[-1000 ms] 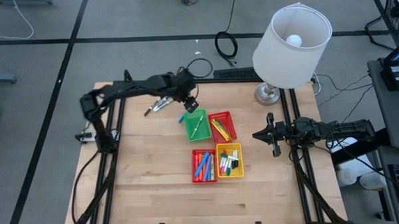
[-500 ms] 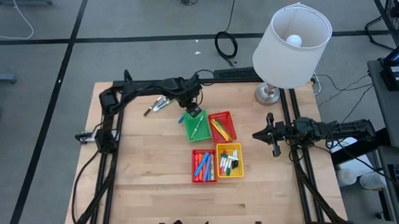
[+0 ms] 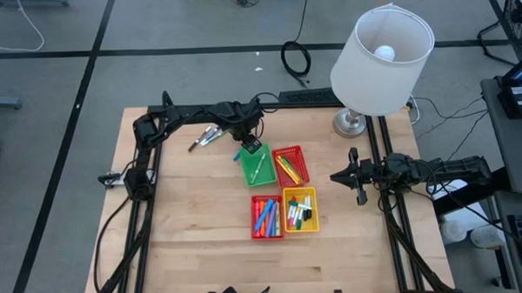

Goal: Pick & Place Markers
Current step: Put the blue marker pen into the green bin

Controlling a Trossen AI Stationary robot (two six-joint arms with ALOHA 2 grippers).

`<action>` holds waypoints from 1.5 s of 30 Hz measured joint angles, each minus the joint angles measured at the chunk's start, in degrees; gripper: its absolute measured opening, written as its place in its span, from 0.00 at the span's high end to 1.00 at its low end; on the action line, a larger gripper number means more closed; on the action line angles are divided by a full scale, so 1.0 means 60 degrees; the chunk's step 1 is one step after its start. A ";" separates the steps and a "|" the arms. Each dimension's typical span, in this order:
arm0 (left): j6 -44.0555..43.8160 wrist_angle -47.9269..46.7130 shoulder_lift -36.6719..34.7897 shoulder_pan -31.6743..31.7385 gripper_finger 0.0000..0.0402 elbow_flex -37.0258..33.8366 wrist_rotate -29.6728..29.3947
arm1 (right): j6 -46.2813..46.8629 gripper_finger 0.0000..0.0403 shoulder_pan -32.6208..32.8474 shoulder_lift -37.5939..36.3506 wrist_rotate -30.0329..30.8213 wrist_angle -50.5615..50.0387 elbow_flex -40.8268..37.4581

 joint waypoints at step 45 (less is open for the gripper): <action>-0.0061 -0.0239 0.0561 0.0314 0.95 0.0004 0.0536 | 0.0001 0.96 -0.0001 0.0000 0.0000 0.0004 0.0000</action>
